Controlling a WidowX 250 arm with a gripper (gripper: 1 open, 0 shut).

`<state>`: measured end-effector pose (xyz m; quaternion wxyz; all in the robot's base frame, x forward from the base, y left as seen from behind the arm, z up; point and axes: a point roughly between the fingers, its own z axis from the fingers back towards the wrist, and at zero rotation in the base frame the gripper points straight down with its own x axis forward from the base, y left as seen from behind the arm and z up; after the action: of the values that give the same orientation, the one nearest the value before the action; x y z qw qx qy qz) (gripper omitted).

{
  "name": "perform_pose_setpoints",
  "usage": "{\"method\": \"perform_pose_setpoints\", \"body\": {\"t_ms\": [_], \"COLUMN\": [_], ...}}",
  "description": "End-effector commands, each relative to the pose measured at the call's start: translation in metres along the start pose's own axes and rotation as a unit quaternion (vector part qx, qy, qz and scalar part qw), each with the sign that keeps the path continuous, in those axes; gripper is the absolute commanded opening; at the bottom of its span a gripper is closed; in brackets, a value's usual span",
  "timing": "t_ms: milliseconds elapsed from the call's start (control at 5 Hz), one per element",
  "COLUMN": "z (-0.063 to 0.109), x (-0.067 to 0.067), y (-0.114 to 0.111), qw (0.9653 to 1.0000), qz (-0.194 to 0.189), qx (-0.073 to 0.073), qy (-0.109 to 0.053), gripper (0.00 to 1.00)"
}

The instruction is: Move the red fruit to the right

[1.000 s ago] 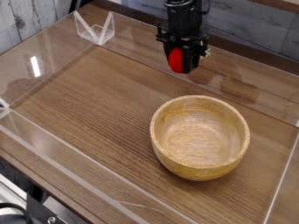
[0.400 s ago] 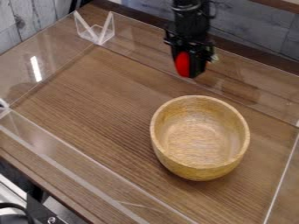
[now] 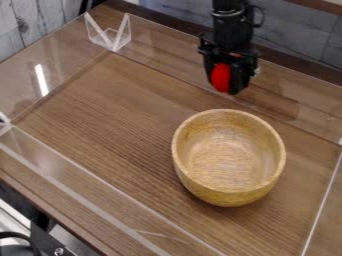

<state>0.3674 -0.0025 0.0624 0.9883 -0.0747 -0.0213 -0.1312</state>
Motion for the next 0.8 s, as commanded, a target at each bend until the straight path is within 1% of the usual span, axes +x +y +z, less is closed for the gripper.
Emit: {"method": "perform_pose_setpoints", "body": {"t_ms": [0, 200, 400, 600], "z": [0.041, 0.048, 0.057, 0.072], "x": [0.008, 0.011, 0.008, 0.004], "y": [0.014, 0.017, 0.018, 0.012], "qw": [0.9983, 0.9981, 0.9974, 0.9969], "qz": [0.007, 0.026, 0.045, 0.048], "qx": [0.023, 0.025, 0.027, 0.029], "qy": [-0.052, -0.051, -0.05, -0.054], "gripper": [0.0, 1.0, 1.0, 1.0]}}
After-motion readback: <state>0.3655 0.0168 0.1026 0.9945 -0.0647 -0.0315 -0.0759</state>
